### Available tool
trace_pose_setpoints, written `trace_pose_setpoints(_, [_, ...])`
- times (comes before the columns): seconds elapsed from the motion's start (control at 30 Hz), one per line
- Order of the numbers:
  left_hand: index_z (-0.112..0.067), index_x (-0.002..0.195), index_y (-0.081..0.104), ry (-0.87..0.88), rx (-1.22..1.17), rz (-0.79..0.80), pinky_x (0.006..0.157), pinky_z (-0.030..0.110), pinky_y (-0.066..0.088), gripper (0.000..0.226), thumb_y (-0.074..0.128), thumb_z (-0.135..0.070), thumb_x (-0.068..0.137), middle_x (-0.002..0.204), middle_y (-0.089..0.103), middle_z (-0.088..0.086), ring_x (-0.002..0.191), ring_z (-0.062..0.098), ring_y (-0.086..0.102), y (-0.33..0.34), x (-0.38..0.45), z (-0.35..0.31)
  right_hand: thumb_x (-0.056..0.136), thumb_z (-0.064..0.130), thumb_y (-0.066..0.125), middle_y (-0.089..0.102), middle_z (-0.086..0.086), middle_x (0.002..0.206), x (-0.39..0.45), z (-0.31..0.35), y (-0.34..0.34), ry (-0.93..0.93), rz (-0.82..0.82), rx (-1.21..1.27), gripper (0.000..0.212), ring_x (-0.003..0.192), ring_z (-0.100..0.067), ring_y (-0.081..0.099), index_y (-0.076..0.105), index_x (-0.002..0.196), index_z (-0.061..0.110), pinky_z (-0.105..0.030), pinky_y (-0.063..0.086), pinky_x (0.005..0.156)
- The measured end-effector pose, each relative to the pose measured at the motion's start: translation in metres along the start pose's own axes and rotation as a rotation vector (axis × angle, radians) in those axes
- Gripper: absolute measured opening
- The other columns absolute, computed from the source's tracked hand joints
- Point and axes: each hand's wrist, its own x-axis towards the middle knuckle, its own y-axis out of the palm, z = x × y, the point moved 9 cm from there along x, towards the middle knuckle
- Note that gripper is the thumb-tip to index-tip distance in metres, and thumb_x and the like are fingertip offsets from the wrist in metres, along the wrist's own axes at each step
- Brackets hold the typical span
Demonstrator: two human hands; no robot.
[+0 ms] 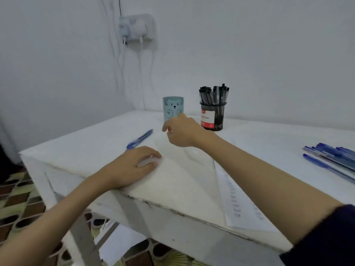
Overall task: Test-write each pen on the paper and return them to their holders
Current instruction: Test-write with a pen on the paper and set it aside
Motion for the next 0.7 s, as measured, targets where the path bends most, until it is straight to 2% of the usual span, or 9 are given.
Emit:
trace_pose_setpoints(0.17, [-0.037, 0.119, 0.060, -0.051, -0.109, -0.098, 0.087, -0.008, 0.021, 0.027, 0.054, -0.033, 0.093, 0.124, 0.054, -0.029, 0.112, -0.014, 0.043, -0.005, -0.007, 0.019, 0.093, 0.010, 0.041, 0.048, 0.001, 0.137, 0.049, 0.042, 0.037, -0.163, 0.062, -0.148, 0.049, 0.126, -0.020, 0.033, 0.044, 0.140, 0.027, -0.031, 0.031, 0.089])
trace_pose_setpoints(0.23, [-0.037, 0.118, 0.062, -0.052, -0.133, -0.124, 0.088, -0.008, 0.023, 0.028, 0.055, -0.036, 0.091, 0.122, 0.056, -0.029, 0.112, -0.015, 0.044, -0.006, -0.007, 0.021, 0.093, 0.011, 0.044, 0.052, 0.002, 0.132, 0.062, 0.048, 0.048, -0.203, 0.061, -0.168, 0.047, 0.122, -0.019, 0.036, 0.049, 0.136, 0.030, -0.028, 0.027, 0.083])
trace_pose_setpoints(0.37, [-0.038, 0.116, 0.064, -0.047, -0.115, -0.132, 0.091, -0.003, 0.026, 0.027, 0.056, -0.033, 0.091, 0.119, 0.058, -0.030, 0.110, -0.014, 0.044, -0.008, -0.006, 0.023, 0.091, 0.008, 0.047, 0.055, 0.004, 0.127, 0.071, 0.049, 0.060, -0.232, 0.021, -0.157, 0.045, 0.118, -0.018, 0.038, 0.051, 0.131, 0.029, -0.025, 0.025, 0.080])
trace_pose_setpoints(0.5, [-0.039, 0.116, 0.063, -0.053, -0.121, -0.132, 0.094, 0.003, 0.028, 0.027, 0.056, -0.034, 0.091, 0.120, 0.058, -0.028, 0.112, -0.011, 0.047, -0.008, -0.005, 0.024, 0.089, 0.003, 0.046, 0.055, -0.001, 0.116, 0.071, 0.053, 0.061, -0.267, -0.019, -0.251, 0.027, 0.113, -0.021, 0.040, 0.052, 0.111, 0.019, -0.028, 0.026, 0.075])
trace_pose_setpoints(0.6, [-0.040, 0.116, 0.063, -0.056, -0.131, -0.129, 0.091, 0.000, 0.028, 0.027, 0.055, -0.035, 0.091, 0.120, 0.058, -0.029, 0.112, -0.011, 0.047, -0.007, -0.006, 0.025, 0.084, -0.002, 0.044, 0.058, -0.002, 0.103, 0.071, 0.051, 0.061, -0.265, -0.010, -0.282, 0.023, 0.108, -0.022, 0.041, 0.042, 0.092, 0.019, -0.029, 0.026, 0.072])
trace_pose_setpoints(0.7, [-0.038, 0.117, 0.063, -0.050, -0.144, -0.131, 0.090, -0.004, 0.025, 0.027, 0.056, -0.034, 0.091, 0.122, 0.057, -0.027, 0.114, -0.012, 0.045, -0.007, -0.005, 0.026, 0.085, -0.001, 0.047, 0.059, -0.003, 0.105, 0.070, 0.048, 0.061, -0.270, 0.008, -0.308, 0.022, 0.108, -0.021, 0.042, 0.046, 0.096, 0.018, -0.029, 0.028, 0.073])
